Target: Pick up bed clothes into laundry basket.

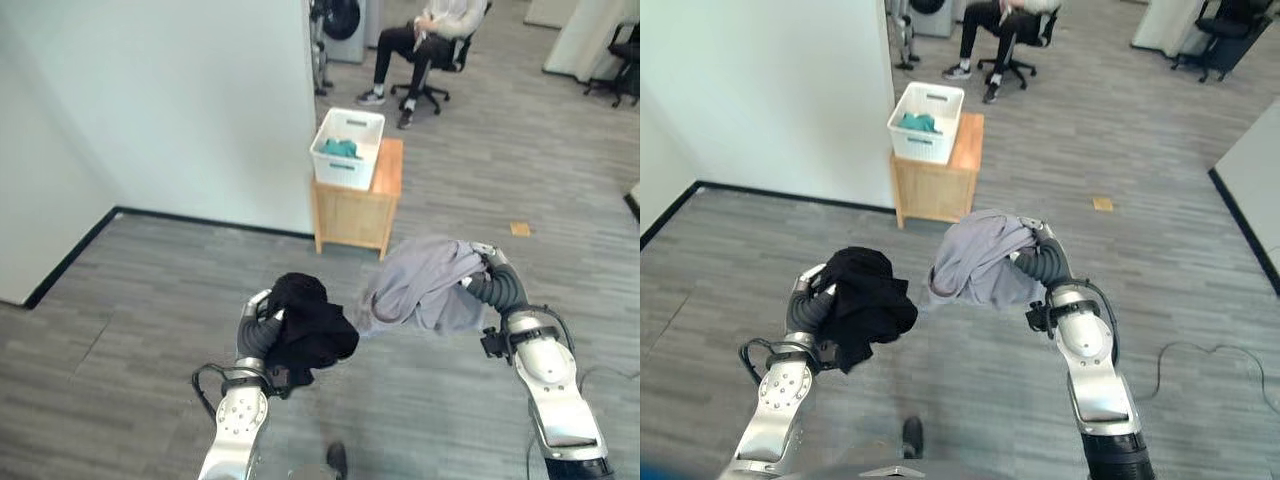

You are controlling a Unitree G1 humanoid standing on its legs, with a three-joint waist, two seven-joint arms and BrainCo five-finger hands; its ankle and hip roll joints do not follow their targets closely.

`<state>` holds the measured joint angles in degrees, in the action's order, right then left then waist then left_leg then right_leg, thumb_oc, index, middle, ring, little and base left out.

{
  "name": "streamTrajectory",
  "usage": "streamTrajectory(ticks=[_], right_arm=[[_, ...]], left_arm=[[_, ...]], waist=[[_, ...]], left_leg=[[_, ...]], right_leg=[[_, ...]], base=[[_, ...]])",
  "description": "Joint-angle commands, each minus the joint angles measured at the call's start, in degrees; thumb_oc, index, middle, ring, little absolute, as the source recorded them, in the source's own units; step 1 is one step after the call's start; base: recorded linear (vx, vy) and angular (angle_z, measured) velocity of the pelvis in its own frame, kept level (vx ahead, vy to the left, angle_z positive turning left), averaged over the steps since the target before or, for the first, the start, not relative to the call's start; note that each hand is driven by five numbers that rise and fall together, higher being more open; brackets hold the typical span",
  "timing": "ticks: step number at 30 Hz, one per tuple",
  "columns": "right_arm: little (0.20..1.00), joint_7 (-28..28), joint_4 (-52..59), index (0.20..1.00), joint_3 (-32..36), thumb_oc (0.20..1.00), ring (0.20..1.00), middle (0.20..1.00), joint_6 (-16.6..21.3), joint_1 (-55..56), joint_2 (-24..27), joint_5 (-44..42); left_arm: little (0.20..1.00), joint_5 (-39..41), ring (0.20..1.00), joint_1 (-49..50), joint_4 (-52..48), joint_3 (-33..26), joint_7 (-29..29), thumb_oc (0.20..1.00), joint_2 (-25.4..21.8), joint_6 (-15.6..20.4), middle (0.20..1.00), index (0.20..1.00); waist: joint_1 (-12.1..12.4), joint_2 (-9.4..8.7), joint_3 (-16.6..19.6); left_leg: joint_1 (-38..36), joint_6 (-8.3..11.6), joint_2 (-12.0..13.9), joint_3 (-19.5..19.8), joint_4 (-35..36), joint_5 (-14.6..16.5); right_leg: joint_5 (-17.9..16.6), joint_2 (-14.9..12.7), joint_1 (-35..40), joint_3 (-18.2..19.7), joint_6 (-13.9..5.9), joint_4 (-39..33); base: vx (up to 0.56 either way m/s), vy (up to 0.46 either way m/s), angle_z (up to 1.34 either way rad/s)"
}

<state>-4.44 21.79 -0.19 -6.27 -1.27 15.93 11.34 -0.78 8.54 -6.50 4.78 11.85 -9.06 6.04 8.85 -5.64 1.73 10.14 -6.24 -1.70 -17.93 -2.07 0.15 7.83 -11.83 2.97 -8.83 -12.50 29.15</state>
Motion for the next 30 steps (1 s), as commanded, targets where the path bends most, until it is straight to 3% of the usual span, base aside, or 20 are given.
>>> streamTrajectory(ticks=[1, 2, 5, 7, 8, 10, 11, 13, 15, 18, 19, 20, 21, 22, 24, 25, 27, 28, 29, 30], right_arm=[[0.2, 0.61, 3.64, 0.2, 4.72, 0.2, 0.2, 0.2, 2.42, -4.14, 3.42, 2.18], [0.2, 0.01, 4.26, 0.2, 5.49, 0.2, 0.2, 0.2, 1.64, -5.16, 3.97, 2.9], [0.2, -0.61, 4.22, 0.2, 5.7, 0.2, 0.2, 0.2, 1.14, -6.38, 4.96, 3.41], [0.2, 0.32, 1.94, 0.2, 6.2, 0.2, 0.2, 0.2, 0.22, -10.47, 7.64, 4.81], [0.2, 1.53, 0.08, 0.2, 7.35, 0.2, 0.2, 0.2, -0.81, -14.07, 9.39, 6.1], [0.2, 2.1, -1.77, 0.2, 8.09, 0.2, 0.2, 0.2, -1.69, -17.71, 11.06, 7.63], [0.2, 2.28, -3.05, 0.2, 8.88, 0.2, 0.2, 0.2, -2.57, -19.32, 11.64, 8.02], [0.2, 2.31, -3.3, 0.2, 8.84, 0.2, 0.2, 0.2, -2.51, -19.57, 11.67, 8.06], [0.2, 0.6, -4.21, 0.2, 8.5, 0.2, 0.2, 0.2, -4.13, -24.17, 11.07, 7.82], [0.2, -1.51, -5.38, 0.2, 7.06, 0.2, 0.2, 0.2, -4.77, -28.64, 11.73, 8.6], [0.2, -2.66, -7.87, 0.2, 3.34, 0.2, 0.2, 0.2, -4.94, -35.71, 14.43, 10.92], [0.2, -2.61, -8.09, 0.2, 3.21, 0.2, 0.2, 0.2, -4.88, -36.07, 14.4, 10.94], [0.2, -1.84, -13.55, 0.2, 0.16, 0.2, 0.2, 0.2, -4.88, -43.14, 18.42, 13.62], [0.2, -1.71, -13.94, 0.2, -0.07, 0.2, 0.2, 0.2, -4.76, -43.56, 18.43, 13.65], [0.2, -0.53, -19.59, 0.2, -2.35, 0.2, 0.2, 0.2, -5.07, -46.66, 20.3, 16.12], [0.2, 0.15, -22.0, 0.2, -3.12, 0.2, 0.2, 0.2, -5.21, -47.76, 20.72, 16.98], [0.2, 2.51, -28.99, 0.2, -4.92, 0.2, 0.2, 0.2, -5.61, -48.8, 21.84, 19.2], [0.2, 2.86, -29.64, 0.2, -5.36, 0.2, 0.2, 0.2, -5.41, -49.27, 21.76, 19.23], [0.2, 7.11, -36.71, 0.2, -6.9, 0.2, 0.2, 0.2, -6.31, -50.77, 23.22, 21.03], [0.2, 7.34, -38.25, 0.2, -6.12, 0.2, 0.2, 0.2, -6.63, -49.75, 22.93, 21.44]], left_arm=[[0.2, 0.17, 0.2, -3.15, -4.76, 2.72, -1.47, 0.2, 0.37, 3.46, 0.2, 0.2], [0.2, 0.09, 0.2, -4.97, -4.45, 3.68, -2.11, 0.2, 0.56, 3.08, 0.2, 0.2], [0.2, 0.05, 0.2, -5.97, -3.61, 4.89, -2.69, 0.2, 0.78, 2.53, 0.2, 0.2], [0.2, 0.36, 0.2, -7.29, -2.23, 6.7, -3.27, 0.2, 0.97, 2.0, 0.2, 0.2], [0.2, -0.04, 0.2, -8.54, -1.54, 7.28, -3.63, 0.2, 0.87, 1.83, 0.2, 0.2], [0.2, -0.01, 0.2, -9.46, -0.75, 6.95, -3.97, 0.2, 1.08, 1.32, 0.2, 0.2], [0.2, 0.64, 0.2, -9.22, -0.1, 7.12, -4.37, 0.2, 1.27, 1.49, 0.2, 0.2], [0.2, 0.68, 0.2, -9.33, 0.0, 7.08, -4.4, 0.2, 1.3, 1.58, 0.2, 0.2], [0.2, 0.73, 0.2, -8.62, 1.41, 6.81, -4.27, 0.2, 1.82, 1.04, 0.2, 0.2], [0.2, 0.78, 0.2, -6.94, 1.51, 5.29, -4.14, 0.2, 2.44, 0.44, 0.2, 0.2], [0.2, 0.55, 0.2, -5.45, 1.1, 3.71, -3.9, 0.2, 2.03, 1.08, 0.2, 0.2], [0.2, 0.54, 0.2, -5.63, 1.13, 3.55, -3.91, 0.2, 2.08, 1.08, 0.2, 0.2], [0.2, 0.8, 0.2, -4.22, 1.35, 2.47, -3.89, 0.2, 1.38, 2.11, 0.2, 0.2], [0.2, 0.82, 0.2, -4.31, 1.35, 2.37, -3.91, 0.2, 1.47, 2.13, 0.2, 0.2], [0.2, 1.26, 0.2, -3.38, 1.56, 1.72, -4.57, 0.2, 1.22, 2.44, 0.2, 0.2], [0.2, 1.33, 0.2, -3.2, 1.45, 1.59, -4.65, 0.2, 1.09, 2.53, 0.2, 0.2], [0.2, 1.2, 0.2, -2.68, 1.29, 1.09, -4.84, 0.2, 0.61, 3.04, 0.2, 0.2], [0.2, 1.2, 0.2, -2.65, 1.29, 1.04, -4.83, 0.2, 0.76, 3.08, 0.2, 0.2], [0.2, 1.14, 0.2, -3.16, 2.04, 1.04, -4.33, 0.2, 0.81, 3.13, 0.2, 0.2], [0.2, 1.07, 0.2, -3.05, 1.55, 1.32, -4.55, 0.2, 1.09, 1.64, 0.2, 0.2]], waist=[[1.04, 2.55, 4.78], [0.02, 2.8, 4.67], [-0.7, 3.03, 4.44], [-1.77, 1.42, 3.7], [-1.78, 1.99, 2.9], [-1.48, 2.56, 3.02], [-1.51, 1.76, 3.99], [-1.63, 2.09, 3.42], [-1.98, 1.45, 5.13], [-1.5, 1.92, 5.68], [-0.09, 1.56, 3.87], [-0.7, 1.27, 4.05], [1.08, 0.04, 2.23], [0.94, 0.19, 2.34], [2.06, 0.01, 1.95], [2.29, 0.24, 2.12], [2.97, 2.01, 2.79], [2.99, 1.97, 2.9], [3.74, 2.42, 3.43], [3.92, 2.83, 4.09]], left_leg=[[-2.18, 5.95, 7.28, 0.8, 7.07, -8.06], [-4.29, 6.39, 7.22, 1.43, 7.07, -5.51], [-6.0, 6.46, 7.02, 2.59, 7.07, -3.82], [-9.73, 7.53, 5.74, 4.81, 7.07, -0.71], [-11.96, 8.29, 6.05, 6.15, 7.07, 1.2], [-14.92, 8.97, 6.03, 7.1, 7.07, 3.65], [-17.35, 9.6, 5.07, 9.19, 7.07, 5.99], [-17.99, 9.6, 5.31, 9.38, 7.07, 6.22], [-22.76, 11.12, 6.3, 11.41, 7.07, 9.02], [-22.37, 12.22, 8.14, 12.08, 0.28, 8.5], [-11.99, 14.24, 9.53, 13.99, -20.52, 5.16], [-10.91, 14.12, 9.11, 14.49, -21.08, 4.97], [-1.98, 14.66, 10.5, 12.13, -26.74, 3.29], [-1.62, 14.63, 10.58, 12.21, -27.1, 3.53], [1.96, 11.93, 9.29, 8.07, -20.42, 6.07], [2.27, 10.84, 8.16, 6.74, -16.52, 4.4], [3.31, 9.26, 8.01, -0.33, -3.67, -3.84], [2.53, 9.31, 7.65, -0.59, -1.84, -4.86], [3.59, 8.48, 8.8, -7.6, 2.39, -6.7], [1.4, 7.63, 9.3, -9.07, 4.95, -8.11]], right_leg=[[-9.78, 2.05, -3.79, -3.56, -0.34, -6.39], [-6.94, 1.19, -8.0, -5.78, 1.8, -9.47], [-7.22, 2.45, -11.38, -7.23, 3.92, -16.33], [-15.04, 2.22, -14.81, -8.61, 5.29, -31.74], [-17.49, 1.06, -19.24, -8.96, 4.0, -34.15], [-18.94, -0.92, -24.04, -9.71, 3.15, -34.15], [-20.16, -0.86, -23.65, -7.75, 4.22, -34.15], [-19.92, -0.74, -22.87, -8.05, 4.15, -34.15], [-22.83, -0.12, -18.21, -9.56, 6.19, -34.15], [-21.23, 0.83, -14.1, -11.23, 7.19, -34.15], [-18.16, 0.98, -8.56, -13.38, 7.85, -34.15], [-18.38, 0.5, -9.05, -13.74, 7.86, -34.15], [-15.57, -0.25, -6.61, -15.59, 8.45, -34.15], [-15.49, -0.19, -6.77, -15.67, 8.42, -34.15], [-13.27, 0.51, -4.8, -17.26, 8.71, -34.15], [-12.86, 0.74, -4.57, -17.47, 8.69, -34.15], [-9.87, 3.47, -1.93, -19.26, 8.55, -34.15], [-9.78, 3.36, -2.04, -19.16, 8.58, -34.15], [-6.1, 4.16, 0.48, -21.16, 8.81, -34.15], [-5.75, 5.31, 2.24, -21.88, 8.39, -34.15]], base=[[0.42, 0.001, 0.02], [0.39, -0.018, 0.07], [0.42, -0.103, 0.21], [0.61, -0.258, 0.9], [0.61, -0.213, 1.16], [0.66, -0.205, 0.93], [0.57, -0.169, 0.68], [0.41, -0.178, 0.6], [0.69, -0.409, 0.42], [0.4, -0.319, 0.16], [0.28, -0.284, 0.01], [0.48, -0.439, 0.23], [0.19, -0.149, 0.44], [0.31, -0.19, 0.48], [0.24, -0.055, 0.25], [0.3, 0.01, 0.21], [0.28, 0.051, 0.15], [0.28, 0.009, 0.5], [0.31, -0.023, 0.54], [0.46, 0.015, 0.47]])
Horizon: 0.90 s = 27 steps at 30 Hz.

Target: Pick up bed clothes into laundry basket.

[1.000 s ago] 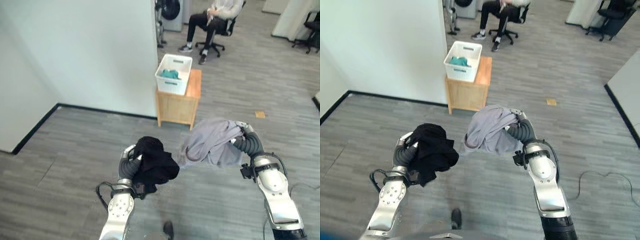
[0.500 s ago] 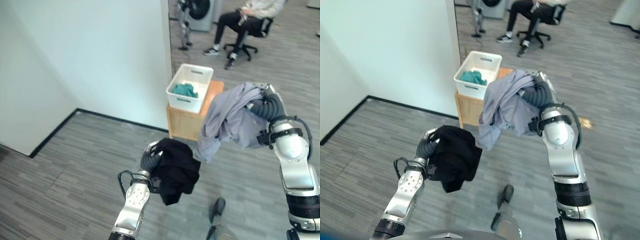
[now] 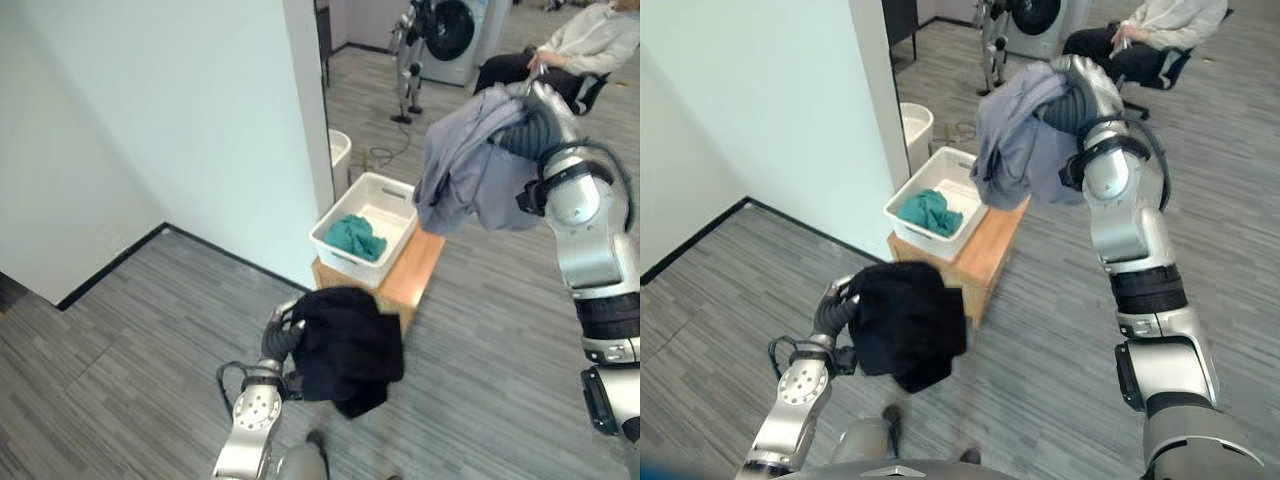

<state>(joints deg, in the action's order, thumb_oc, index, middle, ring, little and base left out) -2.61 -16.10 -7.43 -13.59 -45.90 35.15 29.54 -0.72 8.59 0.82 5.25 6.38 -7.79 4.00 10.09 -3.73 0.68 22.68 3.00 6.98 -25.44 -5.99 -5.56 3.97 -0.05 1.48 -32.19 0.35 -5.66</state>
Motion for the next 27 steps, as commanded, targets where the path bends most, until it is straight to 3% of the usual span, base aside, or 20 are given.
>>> streamTrajectory(ticks=[1, 2, 3, 4, 6, 7, 8, 9, 10, 12, 13, 14, 15, 16, 17, 18, 27], right_arm=[[0.2, 6.28, -2.19, 0.2, 0.58, 0.2, 0.2, 0.2, 0.07, -4.07, 2.29, 4.51], [0.2, 6.79, -3.43, 0.2, 1.35, 0.2, 0.2, 0.2, 0.15, -2.56, 1.06, 4.82], [0.2, 7.26, -3.88, 0.2, 2.12, 0.2, 0.2, 0.2, -0.07, -0.96, 0.09, 4.78], [0.2, 7.67, -4.93, 0.2, 2.41, 0.2, 0.2, 0.2, -0.33, -0.42, -0.24, 4.81], [0.2, 7.68, -4.94, 0.2, 2.41, 0.2, 0.2, 0.2, -0.33, -0.47, -0.23, 4.81], [0.2, 7.95, -6.4, 0.2, 2.39, 0.2, 0.2, 0.2, -0.33, -0.5, -0.89, 4.03], [0.2, 7.83, -5.68, 0.2, 2.6, 0.2, 0.2, 0.2, -0.27, -0.5, -0.95, 3.73], [0.2, 7.48, -3.75, 0.2, 3.74, 0.2, 0.2, 0.2, -0.14, 1.01, -1.47, 3.37], [0.2, 7.36, -3.52, 0.2, 3.96, 0.2, 0.2, 0.2, -0.19, 1.26, -1.5, 3.41], [0.2, 6.73, -0.09, 0.2, 6.42, 0.2, 0.2, 0.2, -0.35, 5.52, -0.85, 2.95], [0.2, 5.77, 5.31, 0.2, 9.06, 0.2, 0.2, 0.2, -1.07, 9.6, -0.64, 2.24], [0.2, 5.46, 5.95, 0.2, 9.52, 0.2, 0.2, 0.2, -1.27, 10.28, -0.64, 2.29], [0.2, 5.47, 7.42, 0.2, 10.41, 0.2, 0.2, 0.2, -1.9, 11.8, -0.9, 2.33], [0.2, 5.45, 8.11, 0.2, 11.05, 0.2, 0.2, 0.2, -2.66, 12.79, -1.45, 2.44], [0.2, 5.16, 8.43, 0.2, 10.86, 0.2, 0.2, 0.2, -2.89, 12.38, -1.9, 2.93], [0.2, 4.93, 8.81, 0.2, 10.79, 0.2, 0.2, 0.2, -3.74, 12.4, -2.14, 3.81], [0.2, 2.92, 5.07, 0.2, 6.9, 0.2, 0.2, 0.2, -5.78, 7.55, -4.37, 5.92]], left_arm=[[0.2, 0.76, 0.2, -2.1, -5.67, 1.13, 0.83, 0.2, 0.12, 3.09, 0.2, 0.2], [0.2, 0.93, 0.2, -1.43, -5.83, 1.16, 0.61, 0.2, -0.05, 2.89, 0.2, 0.2], [0.2, 1.08, 0.2, -1.31, -6.03, 1.52, 0.4, 0.2, -0.55, 2.76, 0.2, 0.2], [0.2, 1.11, 0.2, -1.73, -6.05, 2.24, 0.79, 0.2, -1.13, 2.5, 0.2, 0.2], [0.2, 1.12, 0.2, -1.8, -6.03, 2.23, 0.79, 0.2, -1.12, 2.49, 0.2, 0.2], [0.2, 0.91, 0.2, -3.61, -5.33, 2.73, 0.89, 0.2, -1.3, 2.4, 0.2, 0.2], [0.2, 0.89, 0.2, -4.07, -5.11, 2.8, 0.99, 0.2, -1.34, 2.56, 0.2, 0.2], [0.2, 1.25, 0.2, -4.76, -4.66, 2.71, 0.88, 0.2, -1.29, 2.76, 0.2, 0.2], [0.2, 1.26, 0.2, -4.77, -4.55, 2.77, 0.86, 0.2, -1.42, 2.82, 0.2, 0.2], [0.2, 1.5, 0.2, -4.56, -3.74, 3.84, 0.17, 0.2, -1.73, 2.95, 0.2, 0.2], [0.2, 1.72, 0.2, -4.79, -2.77, 4.64, -0.34, 0.2, -1.88, 2.96, 0.2, 0.2], [0.2, 1.72, 0.2, -4.7, -2.69, 4.87, -0.34, 0.2, -2.05, 3.03, 0.2, 0.2], [0.2, 1.86, 0.2, -4.86, -2.46, 4.9, -0.52, 0.2, -1.78, 2.7, 0.2, 0.2], [0.2, 2.12, 0.2, -4.83, -2.25, 4.81, -0.71, 0.2, -1.71, 2.43, 0.2, 0.2], [0.2, 2.37, 0.2, -4.52, -2.31, 4.52, -0.61, 0.2, -1.78, 2.52, 0.2, 0.2], [0.2, 2.82, 0.2, -3.17, -3.0, 4.13, -0.77, 0.2, -1.06, 2.44, 0.2, 0.2], [0.2, 3.36, 0.2, 1.56, -4.44, 3.76, -0.21, 0.2, -0.39, 2.91, 0.2, 0.2]], waist=[[3.43, 0.73, 5.53], [3.47, 0.41, 5.66], [2.83, 0.22, 5.57], [1.89, 0.68, 5.01], [2.07, 0.6, 5.38], [1.77, 0.81, 5.07], [1.66, 0.72, 4.95], [1.35, -0.04, 4.74], [1.29, -0.07, 4.94], [-0.33, -1.18, 4.6], [-2.14, -2.17, 4.29], [-2.18, -2.29, 4.38], [-2.65, -2.75, 4.39], [-2.61, -3.26, 4.69], [-2.2, -3.68, 4.71], [-2.06, -4.25, 5.11], [-2.02, -2.87, 6.56]], left_leg=[[-13.23, -2.81, -1.09, 0.38, 10.45, -2.12], [-15.05, -3.33, -1.69, 1.71, 10.99, -1.91], [-16.58, -3.27, -0.9, 1.75, 10.99, -1.59], [-17.89, -3.65, -0.28, 4.16, 10.99, -1.28], [-17.32, -3.75, -0.23, 3.96, 10.99, -1.53], [-17.53, -3.73, 0.8, 5.34, 10.99, -0.99], [-17.51, -3.59, 1.12, 5.76, 10.99, -0.96], [-17.07, -2.82, 1.55, 6.96, 10.99, -0.5], [-16.97, -2.75, 1.69, 7.1, 10.99, -0.43], [-16.83, -1.79, 0.69, 10.29, 10.99, 0.25], [-16.8, -1.09, 0.12, 13.74, 10.99, 1.32], [-16.87, -1.11, 0.06, 13.98, 10.99, 1.37], [-16.94, -0.95, 0.01, 15.53, 10.99, 1.84], [-17.29, -0.86, 0.11, 16.08, 10.99, 2.2], [-17.86, -0.73, 0.38, 15.96, 10.99, 2.27], [-18.18, -0.27, -0.02, 16.52, 10.99, 2.56], [-19.61, 1.55, 0.73, 18.34, 10.99, 2.84]], right_leg=[[-1.73, -5.95, 6.03, 0.85, -4.94, 0.66], [-2.0, -5.75, 7.83, -0.07, -5.75, 2.35], [-1.06, -6.6, 7.09, -0.94, -7.21, 9.63], [-2.48, -10.42, 1.52, 1.49, -9.32, 23.04], [-2.41, -10.56, 0.58, 1.75, -9.19, 23.66], [-2.54, -10.63, -7.99, 7.61, -8.83, 30.89], [-2.02, -10.27, -9.52, 9.13, -8.46, 29.49], [-1.42, -9.58, -11.42, 12.44, -7.83, 23.44], [-1.63, -9.35, -11.15, 12.25, -7.83, 22.81], [-4.01, -7.75, -11.87, 18.55, -7.84, 13.98], [-7.0, -7.31, -11.93, 25.48, -8.26, 6.36], [-7.54, -7.33, -11.18, 25.17, -8.33, 5.2], [-8.25, -7.07, -10.86, 27.41, -8.62, 3.9], [-9.03, -7.52, -10.18, 27.15, -8.89, 2.64], [-9.83, -8.87, -8.4, 24.32, -9.15, 0.93], [-10.16, -8.76, -7.37, 23.49, -8.41, 0.66], [-7.97, -8.48, -3.11, 18.96, -6.69, 0.66]], base=[[0.44, 0.053, 0.39], [0.4, 0.086, 0.18], [0.36, 0.073, 0.01], [0.21, 0.047, 0.1], [0.06, 0.005, 0.77], [0.04, -0.042, 0.87], [0.1, -0.161, 0.94], [0.09, -0.148, 0.65], [0.12, -0.188, 0.8], [0.18, -0.198, 1.0], [0.2, -0.2, 1.29], [0.16, -0.232, 1.35], [0.09, -0.138, 1.49], [0.11, -0.202, 1.36], [0.13, -0.174, 0.88], [0.12, -0.127, 0.24], [0.06, -0.07, 0.09]])
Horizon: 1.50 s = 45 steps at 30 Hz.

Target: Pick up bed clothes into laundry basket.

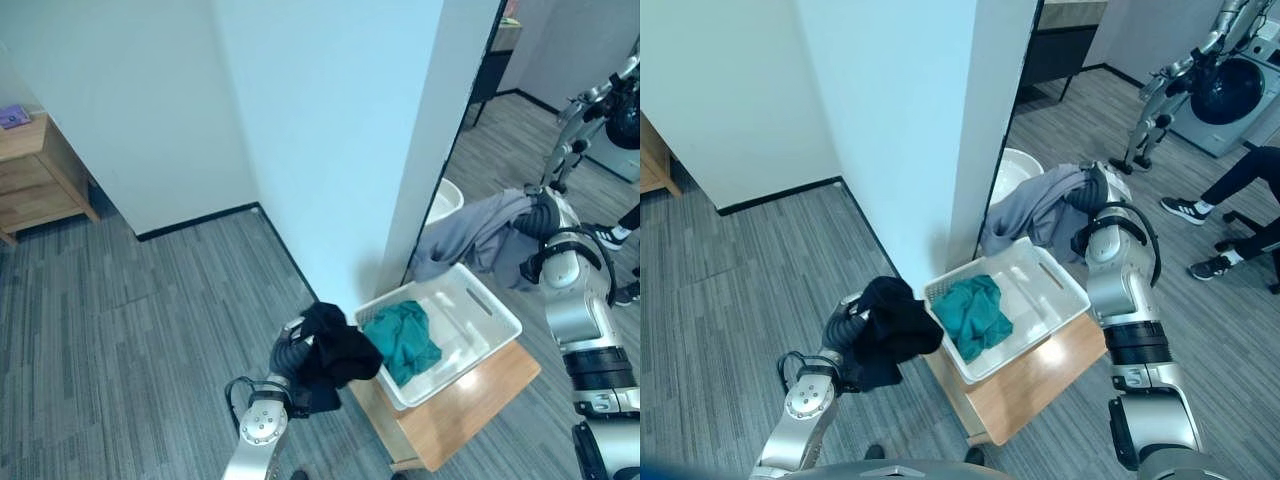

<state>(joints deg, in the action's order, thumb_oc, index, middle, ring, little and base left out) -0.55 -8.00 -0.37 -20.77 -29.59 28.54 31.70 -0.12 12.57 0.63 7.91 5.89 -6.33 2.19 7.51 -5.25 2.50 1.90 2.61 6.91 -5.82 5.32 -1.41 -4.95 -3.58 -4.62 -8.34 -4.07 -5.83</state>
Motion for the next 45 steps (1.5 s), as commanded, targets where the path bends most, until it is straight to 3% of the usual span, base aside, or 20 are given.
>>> streamTrajectory(ticks=[1, 10, 12, 13, 20, 21, 25, 31, 32, 33, 34, 37, 41, 42, 44, 45], right_arm=[[0.2, 1.1, -4.94, 0.2, -1.16, 0.2, 0.2, 0.2, 1.33, -9.85, 1.82, 3.73], [0.2, 5.5, -23.48, 0.2, -9.69, 0.2, 0.2, 0.2, 1.68, -13.56, -4.3, 4.2], [0.2, 8.12, -30.44, 0.2, -11.23, 0.2, 0.2, 0.2, 1.54, -14.82, -5.57, 3.42], [0.2, 12.18, -38.16, 0.2, -11.85, 0.2, 0.2, 0.2, 1.74, -16.52, -7.51, 1.4], [0.2, 18.54, -53.18, 0.2, -10.61, 0.2, 0.2, 0.2, 4.37, -15.23, -10.75, -3.81], [1.0, 20.04, -58.71, 1.0, -9.91, 1.0, 1.0, 1.0, 5.35, -16.13, -11.22, -5.69], [1.0, 21.71, -64.42, 1.0, -9.37, 1.0, 1.0, 1.0, 7.03, -18.82, -11.55, -8.19], [1.0, 17.94, -46.33, 1.0, -9.53, 1.0, 1.0, 1.0, 5.98, -17.83, -8.33, -6.47], [1.0, 14.91, -36.33, 1.0, -7.92, 1.0, 1.0, 1.0, 3.95, -17.7, -6.58, -5.51], [1.0, 14.8, -36.15, 1.0, -7.86, 1.0, 1.0, 1.0, 3.86, -17.59, -6.52, -5.46], [1.0, 12.2, -27.96, 1.0, -5.87, 1.0, 1.0, 1.0, 2.36, -17.06, -5.43, -4.94], [1.0, 9.84, -21.54, 1.0, -3.9, 1.0, 1.0, 1.0, 1.19, -16.06, -4.58, -4.48], [1.0, 1.79, 2.67, 1.0, 1.41, 1.0, 1.0, 1.0, 2.42, -4.02, -6.71, -6.16], [1.0, 1.73, 2.78, 1.0, 1.45, 1.0, 1.0, 1.0, 2.37, -3.93, -6.69, -6.14], [1.0, -1.11, 13.45, 1.0, 3.31, 1.0, 1.0, 1.0, 4.29, 4.61, -8.14, -8.05], [1.0, -1.27, 13.89, 1.0, 3.42, 1.0, 1.0, 1.0, 4.12, 4.96, -8.14, -8.06]], left_arm=[[0.2, 2.9, 0.2, -2.14, -4.36, 0.96, 0.38, 0.2, -1.78, 4.74, 0.2, 0.2], [0.2, 3.6, 0.2, -0.56, -4.39, 0.49, 0.73, 0.2, -1.64, 5.62, 0.2, 0.2], [0.2, 3.8, 0.2, -0.46, -4.38, 0.65, 0.81, 0.2, -1.66, 5.92, 0.2, 0.2], [0.2, 3.98, 0.2, -0.63, -4.64, 0.47, 1.14, 0.2, -1.62, 6.11, 0.2, 0.2], [0.2, 3.98, 0.2, -0.44, -5.0, -0.21, 0.91, 0.2, -2.02, 6.53, 0.2, 0.2], [0.2, 4.42, 0.2, -0.73, -5.16, 0.11, 0.28, 0.2, -1.96, 6.44, 0.2, 0.2], [0.2, 4.63, 0.2, -2.53, -5.02, 1.24, -1.02, 0.2, -2.02, 6.11, 0.2, 0.2], [0.2, 3.27, 0.2, -6.28, -6.93, 3.33, -1.04, 0.2, -2.08, 4.93, 0.2, 0.2], [0.2, 2.34, 0.2, -8.02, -7.92, 4.7, -0.62, 0.2, -2.23, 4.39, 0.2, 0.2], [0.2, 2.34, 0.2, -8.01, -7.93, 4.75, -0.62, 0.2, -2.24, 4.38, 0.2, 0.2], [0.2, 1.55, 0.2, -10.22, -8.25, 6.16, -0.19, 0.2, -1.89, 3.84, 0.2, 0.2], [0.2, 1.09, 0.2, -12.86, -7.64, 7.22, 0.49, 0.2, -1.21, 3.42, 0.2, 0.2], [0.2, -3.51, 0.2, -20.91, 1.47, 7.73, 5.25, 0.2, -0.52, 3.68, 0.2, 0.2], [0.2, -3.52, 0.2, -20.91, 1.51, 7.77, 5.26, 0.2, -0.51, 3.72, 0.2, 0.2], [0.2, -7.15, 0.2, -24.81, 8.05, 7.0, 7.79, 0.2, -2.23, 3.48, 0.2, 0.2], [0.2, -7.2, 0.2, -24.83, 8.25, 7.07, 7.83, 0.2, -2.2, 3.59, 0.2, 0.2]], waist=[[0.63, -1.15, 4.71], [2.22, 0.56, 3.84], [2.58, 0.98, 3.52], [2.84, 1.68, 2.9], [4.05, 3.22, 2.37], [4.44, 3.68, 2.29], [4.63, 4.3, 2.22], [2.36, 4.12, 2.7], [0.84, 4.1, 2.94], [0.92, 4.09, 2.93], [-0.79, 4.16, 3.22], [-2.3, 4.25, 3.55], [-7.2, 4.72, 4.44], [-7.12, 4.7, 4.49], [-9.83, 4.97, 5.21], [-9.64, 4.91, 5.44]], left_leg=[[1.12, 2.04, 1.01, -1.28, -0.32, -1.41], [2.47, 3.24, 2.24, -0.61, -0.32, -2.59], [2.91, 3.44, 2.44, -0.4, -0.32, -2.92], [3.7, 3.54, 2.51, -0.16, -0.32, -3.42], [5.31, 4.19, 2.55, 0.37, -0.32, -4.3], [5.6, 4.4, 2.56, 0.58, -0.32, -4.51], [5.65, 4.75, 2.68, 0.69, -0.32, -4.88], [4.52, 4.98, 3.4, -1.14, -0.32, -4.74], [4.1, 4.97, 3.71, -2.07, -0.32, -4.46], [4.06, 4.97, 3.72, -2.11, -0.32, -4.45], [3.61, 4.92, 4.02, -3.21, -0.32, -4.12], [3.19, 4.85, 4.29, -4.37, -0.32, -3.74], [2.15, 4.76, 5.03, -8.36, -0.32, -2.68], [2.15, 4.77, 5.03, -8.41, -0.32, -2.67], [1.92, 4.95, 5.58, -10.46, -0.32, -2.12], [2.01, 4.96, 5.59, -10.62, -0.32, -2.1]], right_leg=[[1.11, -4.83, 3.13, -5.1, -2.16, 0.83], [2.15, -3.95, 3.24, -6.29, -1.32, 0.83], [2.22, -3.86, 2.97, -6.41, -1.19, 0.83], [2.2, -3.78, 2.5, -6.33, -1.11, 0.83], [2.27, -4.03, 1.5, -7.27, -1.21, 0.83], [2.39, -4.07, 1.32, -7.49, -1.23, 0.83], [2.52, -3.98, 1.36, -7.8, -1.15, 0.83], [2.41, -3.71, 1.43, -6.33, -1.0, 0.83], [2.28, -3.61, 1.27, -5.42, -0.89, 0.83], [2.27, -3.61, 1.28, -5.37, -0.88, 0.83], [2.09, -3.58, 0.95, -4.31, -0.81, 0.83], [1.85, -3.5, 0.56, -3.15, -0.66, 0.83], [0.76, -3.03, -1.31, 0.96, -0.23, 0.83], [0.75, -3.03, -1.35, 1.02, -0.23, 0.83], [0.21, -2.79, -2.63, 3.03, -0.05, 0.83], [0.18, -2.77, -2.82, 3.19, -0.04, 0.83]], base=[[0.02, -0.076, 0.14], [0.0, -0.051, 0.05], [-0.03, -0.039, 0.06], [-0.06, -0.034, 0.09], [-0.01, -0.013, 0.06], [-0.02, -0.013, 0.08], [-0.01, -0.009, 0.03], [-0.02, -0.035, -0.06], [-0.02, -0.022, -0.09], [-0.05, -0.038, -0.23], [-0.03, -0.018, -0.24], [-0.03, -0.015, -0.21], [-0.03, -0.014, -0.31], [-0.01, -0.015, -0.54], [0.0, -0.016, -0.5], [0.01, -0.015, -0.27]])
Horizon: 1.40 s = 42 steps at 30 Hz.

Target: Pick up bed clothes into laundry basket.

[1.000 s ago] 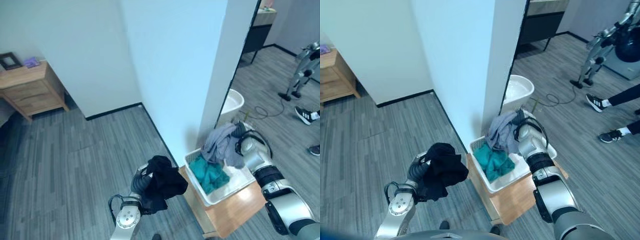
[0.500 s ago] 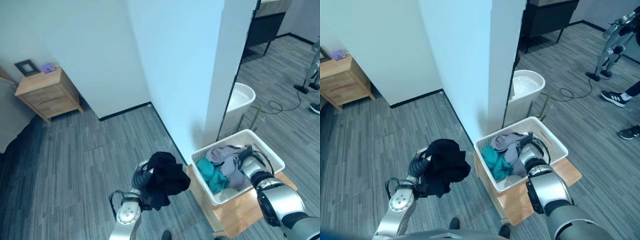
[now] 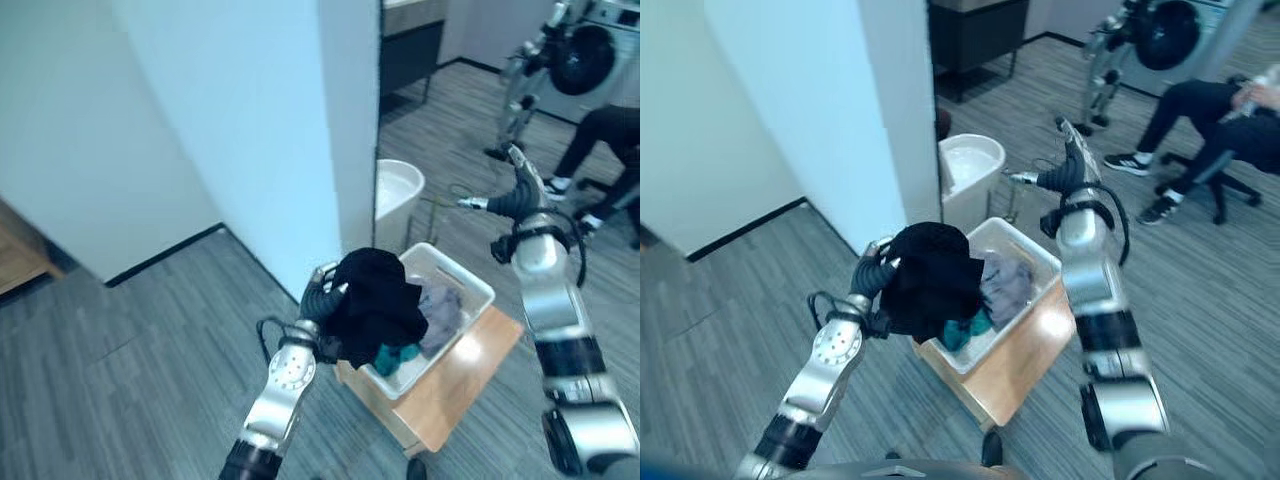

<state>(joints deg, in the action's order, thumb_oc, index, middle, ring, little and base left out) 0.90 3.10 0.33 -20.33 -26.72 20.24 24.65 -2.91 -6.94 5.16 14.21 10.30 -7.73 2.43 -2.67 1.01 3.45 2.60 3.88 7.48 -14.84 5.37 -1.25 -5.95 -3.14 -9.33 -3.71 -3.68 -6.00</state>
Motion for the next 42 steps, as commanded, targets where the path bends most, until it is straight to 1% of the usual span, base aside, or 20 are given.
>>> streamTrajectory(ticks=[1, 3, 8, 11, 14, 15, 18, 20, 22, 23, 24, 25, 26, 28, 29, 33, 34, 36, 39, 42], right_arm=[[1.0, -3.42, 5.52, 1.0, 3.21, 1.0, 1.0, 1.0, 4.11, 4.58, -0.32, -1.36], [1.0, -4.78, 9.41, 1.0, 3.71, 1.0, 1.0, 1.0, 4.75, 7.86, -0.84, -2.09], [1.0, -7.08, 15.82, 1.0, 2.63, 1.0, 1.0, 1.0, 8.52, 15.98, -2.04, -7.33], [1.0, -9.64, 18.67, 1.0, 0.53, 1.0, 1.0, 1.0, 10.43, 20.46, -2.81, -9.88], [1.0, -11.1, 19.22, 1.0, -1.55, 1.0, 1.0, 1.0, 11.93, 22.64, -2.89, -10.59], [1.0, -11.15, 19.03, 1.0, -2.32, 1.0, 1.0, 1.0, 12.57, 22.82, -3.12, -10.73], [1.0, -11.33, 18.07, 1.0, -4.33, 1.0, 1.0, 1.0, 13.92, 23.34, -4.33, -11.37], [1.0, -11.31, 17.46, 1.0, -5.92, 1.0, 1.0, 1.0, 14.91, 23.57, -4.74, -11.95], [1.0, -11.92, 18.9, 1.0, -6.87, 1.0, 1.0, 1.0, 14.96, 23.34, -4.16, -12.38], [1.0, -11.92, 18.93, 1.0, -6.91, 1.0, 1.0, 1.0, 14.94, 23.35, -4.11, -12.39], [1.0, -12.06, 19.55, 1.0, -7.31, 1.0, 1.0, 1.0, 14.9, 23.5, -3.62, -12.84], [1.0, -12.06, 19.59, 1.0, -7.37, 1.0, 1.0, 1.0, 14.87, 23.53, -3.57, -12.86], [1.0, -11.9, 19.34, 1.0, -7.74, 1.0, 1.0, 1.0, 15.03, 24.0, -4.09, -13.82], [1.0, -11.68, 19.47, 1.0, -8.08, 1.0, 1.0, 1.0, 15.38, 24.34, -3.95, -14.39], [1.0, -11.12, 19.06, 1.0, -8.24, 1.0, 1.0, 1.0, 15.44, 25.21, -3.99, -15.07], [1.0, -8.47, 17.69, 1.0, -7.61, 1.0, 1.0, 1.0, 15.26, 26.0, -4.35, -14.42], [1.0, -8.47, 17.68, 1.0, -7.61, 1.0, 1.0, 1.0, 15.28, 26.07, -4.36, -14.42], [1.0, -6.71, 15.88, 1.0, -6.74, 1.0, 1.0, 1.0, 15.16, 26.59, -4.89, -14.07], [1.0, -5.25, 14.79, 1.0, -5.42, 1.0, 1.0, 1.0, 15.02, 28.14, -5.08, -13.96], [1.0, -3.75, 14.6, 1.0, -4.31, 1.0, 1.0, 1.0, 15.57, 30.71, -5.0, -14.51]], left_arm=[[0.2, -5.45, 0.2, -6.14, 5.79, 0.35, 4.09, 0.2, -1.48, 3.45, 0.2, 0.2], [0.2, -6.87, 0.2, -7.93, 9.01, -0.84, 5.17, 0.2, -3.12, 3.46, 0.2, 0.2], [0.2, -10.29, 0.2, -15.73, 25.35, -1.97, 9.72, 0.2, -6.7, 4.92, 0.2, 0.2], [0.2, -10.88, 0.2, -21.34, 36.08, -2.36, 12.92, 0.2, -7.38, 6.0, 0.2, 0.2], [0.2, -10.31, 0.2, -25.11, 42.72, -2.33, 14.63, 0.2, -7.49, 6.63, 0.2, 0.2], [1.0, -10.17, 1.0, -26.51, 46.22, -2.33, 15.48, 1.0, -7.43, 6.88, 1.0, 1.0], [1.0, -8.62, 1.0, -29.99, 53.58, -3.01, 17.05, 1.0, -6.78, 6.86, 1.0, 1.0], [1.0, -5.19, 1.0, -31.89, 55.72, -4.83, 16.31, 1.0, -5.2, 7.94, 1.0, 1.0], [1.0, -0.32, 1.0, -32.03, 52.56, -7.94, 13.98, 1.0, -3.79, 9.57, 1.0, 1.0], [1.0, -0.26, 1.0, -31.99, 52.5, -7.97, 13.92, 1.0, -3.81, 9.54, 1.0, 1.0], [1.0, 5.8, 1.0, -31.05, 47.14, -11.43, 9.97, 1.0, -2.7, 11.51, 1.0, 1.0], [1.0, 5.9, 1.0, -30.92, 46.99, -11.48, 9.87, 1.0, -2.75, 11.43, 1.0, 1.0], [1.0, 10.14, 1.0, -29.56, 41.4, -14.09, 6.54, 1.0, -2.02, 11.59, 1.0, 1.0], [1.0, 10.95, 1.0, -28.12, 37.48, -14.49, 5.55, 1.0, -1.47, 11.22, 1.0, 1.0], [1.0, 11.68, 1.0, -23.74, 27.81, -14.17, 4.23, 1.0, 0.63, 9.55, 1.0, 1.0], [1.0, 14.09, 1.0, -11.65, 11.09, -13.55, 1.21, 1.0, 4.5, 2.06, 1.0, 1.0], [1.0, 14.11, 1.0, -11.5, 10.94, -13.47, 1.24, 1.0, 4.5, 1.97, 1.0, 1.0], [1.0, 14.5, 1.0, -2.72, 0.52, -12.8, -1.0, 1.0, 4.53, 0.08, 1.0, 1.0], [1.0, 15.19, 1.0, 5.36, -7.46, -12.1, -2.89, 1.0, 4.77, -0.44, 1.0, 1.0], [1.0, 15.34, 1.0, 12.71, -11.55, -11.93, -3.86, 1.0, 4.22, 0.26, 1.0, 1.0]], waist=[[-0.37, -1.25, 4.85], [-1.8, -1.06, 5.38], [-4.94, -1.23, 6.93], [-6.53, -1.68, 8.17], [-7.22, -2.22, 8.82], [-7.46, -2.44, 9.13], [-7.53, -3.14, 9.7], [-7.52, -3.48, 10.01], [-7.44, -3.62, 10.16], [-7.47, -3.56, 10.16], [-7.23, -3.36, 10.09], [-7.29, -3.31, 10.06], [-6.76, -3.05, 9.85], [-6.41, -2.86, 9.63], [-5.34, -2.48, 9.15], [-2.84, -2.11, 8.38], [-2.84, -2.12, 8.39], [-1.07, -1.97, 7.96], [0.13, -2.04, 7.35], [1.17, -2.15, 6.68]], left_leg=[[1.34, 3.72, 5.22, -2.25, -0.37, -2.12], [1.53, 3.75, 5.56, -3.32, -0.37, -1.92], [3.01, 4.02, 6.2, -5.56, -0.37, -1.46], [5.51, 4.31, 6.56, -6.08, -0.37, -1.99], [8.45, 4.5, 6.74, -5.88, -0.37, -2.83], [9.62, 4.58, 6.81, -6.0, -0.37, -3.14], [11.29, 4.75, 7.01, -6.33, -0.37, -3.46], [11.87, 4.84, 7.01, -6.32, -0.37, -3.6], [11.98, 4.9, 7.08, -6.16, -0.37, -3.57], [11.98, 4.9, 7.08, -6.14, -0.37, -3.57], [11.56, 4.86, 7.0, -6.02, -0.37, -3.33], [11.49, 4.86, 7.01, -6.0, -0.37, -3.31], [10.9, 4.8, 6.96, -5.85, -0.37, -3.13], [10.44, 4.73, 6.87, -5.53, -0.37, -3.0], [9.6, 4.52, 6.5, -4.87, -0.37, -2.83], [7.85, 4.11, 5.76, -3.66, -0.37, -3.04], [7.8, 4.11, 5.76, -3.64, -0.37, -3.03], [6.6, 4.0, 5.38, -2.96, -0.37, -2.59], [5.51, 3.71, 4.87, -2.27, -0.37, -2.25], [4.65, 3.19, 4.29, -1.35, -0.37, -2.04]], right_leg=[[1.01, -3.1, 1.4, -0.77, -0.33, 1.0], [0.65, -2.85, 0.36, 0.48, -0.23, 1.0], [-0.36, -2.36, -3.35, 2.76, -0.06, 1.0], [-0.94, -2.08, -6.4, 3.52, 0.12, 1.0], [-1.49, -1.62, -9.22, 3.78, 0.25, 1.0], [-1.85, -1.43, -10.4, 3.97, 0.27, 1.0], [-2.3, -1.04, -12.47, 4.16, 0.39, 1.0], [-2.33, -0.92, -13.17, 4.09, 0.41, 1.0], [-2.33, -0.98, -13.3, 3.94, 0.39, 1.0], [-2.32, -0.97, -13.28, 3.92, 0.38, 1.0], [-2.11, -1.2, -12.88, 3.74, 0.3, 1.0], [-2.09, -1.2, -12.8, 3.72, 0.29, 1.0], [-1.81, -1.47, -12.07, 3.3, 0.1, 1.0], [-1.49, -1.67, -11.24, 2.94, 0.04, 1.0], [-1.06, -2.09, -9.76, 2.2, -0.15, 1.0], [-0.65, -2.79, -6.89, 0.49, -0.49, 1.0], [-0.64, -2.79, -6.83, 0.47, -0.49, 1.0], [-0.19, -3.0, -5.01, -0.56, -0.81, 1.0], [0.24, -3.23, -3.4, -1.41, -0.99, 1.0], [0.67, -3.55, -1.81, -2.3, -1.19, 1.0]], base=[[0.0, -0.015, -0.16], [-0.01, -0.013, -0.48], [-0.02, -0.014, -0.35], [-0.02, -0.015, -0.07], [-0.04, -0.034, -0.14], [-0.05, -0.018, -0.09], [-0.02, -0.029, -0.07], [0.0, -0.04, -0.04], [0.0, 0.0, 0.0], [0.02, 0.007, 0.04], [0.01, 0.012, 0.04], [0.0, 0.0, 0.0], [0.0, 0.0, 0.0], [0.03, 0.016, 0.02], [0.05, 0.034, 0.09], [0.02, 0.035, 0.36], [0.03, 0.033, 0.25], [0.04, 0.044, 0.09], [0.03, 0.04, 0.15], [0.03, 0.048, 0.2]])
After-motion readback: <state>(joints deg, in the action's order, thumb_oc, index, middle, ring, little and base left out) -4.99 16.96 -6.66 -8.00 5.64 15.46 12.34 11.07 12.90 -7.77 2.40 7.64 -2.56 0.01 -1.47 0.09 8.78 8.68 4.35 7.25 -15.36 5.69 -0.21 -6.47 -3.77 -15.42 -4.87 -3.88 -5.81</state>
